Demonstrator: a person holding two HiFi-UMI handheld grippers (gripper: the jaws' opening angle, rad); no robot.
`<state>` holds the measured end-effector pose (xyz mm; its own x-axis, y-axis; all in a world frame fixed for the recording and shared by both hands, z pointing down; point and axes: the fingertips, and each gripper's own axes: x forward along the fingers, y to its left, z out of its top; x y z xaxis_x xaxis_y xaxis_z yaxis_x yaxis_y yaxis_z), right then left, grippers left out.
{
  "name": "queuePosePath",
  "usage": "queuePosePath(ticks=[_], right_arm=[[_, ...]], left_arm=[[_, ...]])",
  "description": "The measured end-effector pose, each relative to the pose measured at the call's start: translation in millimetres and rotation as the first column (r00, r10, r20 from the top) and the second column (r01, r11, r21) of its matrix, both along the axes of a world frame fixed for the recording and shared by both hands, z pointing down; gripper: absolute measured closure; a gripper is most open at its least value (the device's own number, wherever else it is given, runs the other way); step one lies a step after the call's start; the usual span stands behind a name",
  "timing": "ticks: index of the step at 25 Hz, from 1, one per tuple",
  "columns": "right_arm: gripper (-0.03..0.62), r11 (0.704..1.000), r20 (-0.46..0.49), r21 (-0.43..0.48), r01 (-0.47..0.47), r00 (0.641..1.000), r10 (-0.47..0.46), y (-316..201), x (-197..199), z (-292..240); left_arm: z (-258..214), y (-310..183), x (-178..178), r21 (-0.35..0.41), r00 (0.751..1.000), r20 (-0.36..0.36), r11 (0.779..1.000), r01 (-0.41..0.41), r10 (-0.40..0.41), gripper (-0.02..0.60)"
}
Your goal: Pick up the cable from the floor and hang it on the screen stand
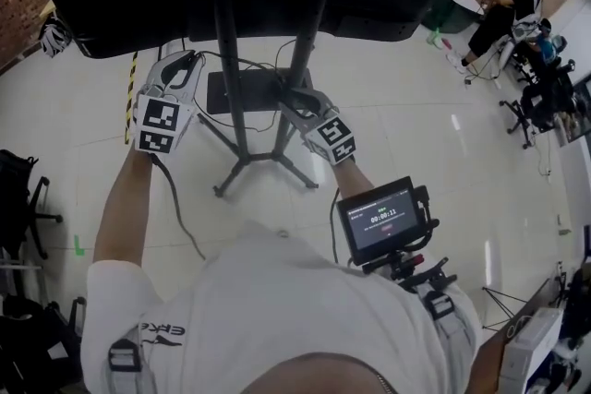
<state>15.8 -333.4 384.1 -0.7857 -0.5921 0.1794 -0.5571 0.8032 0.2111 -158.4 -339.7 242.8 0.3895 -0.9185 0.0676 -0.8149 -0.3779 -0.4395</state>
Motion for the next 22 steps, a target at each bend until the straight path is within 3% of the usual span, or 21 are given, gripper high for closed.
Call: queuePosePath(ticks=[5,7,8,14,18,22], right_arm=[[0.47,1.0,-0.011,0.007,0.003,1.0,-0.003,-6,-4,-5],[0.502,1.0,0.005,0.019,-0.003,1.0,0.003,-4,-6,-12],[0.551,1.0,0.016,0.027,-0.011,1.0,0.011,-3,-6,-17],[0.567,0.989,0.06,0.105,-0.105,0.993,0.099,-24,18,-54],[0.568,0.963,0.072,0.205,-0.172,0.984,0.161,-40,43,-112],[0.569,0.918,0.081,0.324,-0.228,0.974,0.214,-56,65,-187]], left_arm=[[-19,-5,11,0.034,1.0,-0.011,0.999,-0.017,0.017,0.538],[-25,-5,13,0.048,1.0,-0.012,0.999,-0.022,0.022,0.539],[-28,-5,14,0.054,1.0,-0.011,0.998,-0.024,0.025,0.54],[-50,-14,4,0.084,1.0,-0.019,0.996,-0.02,0.022,0.538],[-72,-22,-1,0.104,0.999,-0.035,0.995,-0.014,0.018,0.539],[-101,-34,3,0.116,0.997,-0.069,0.993,-0.021,0.029,0.538]])
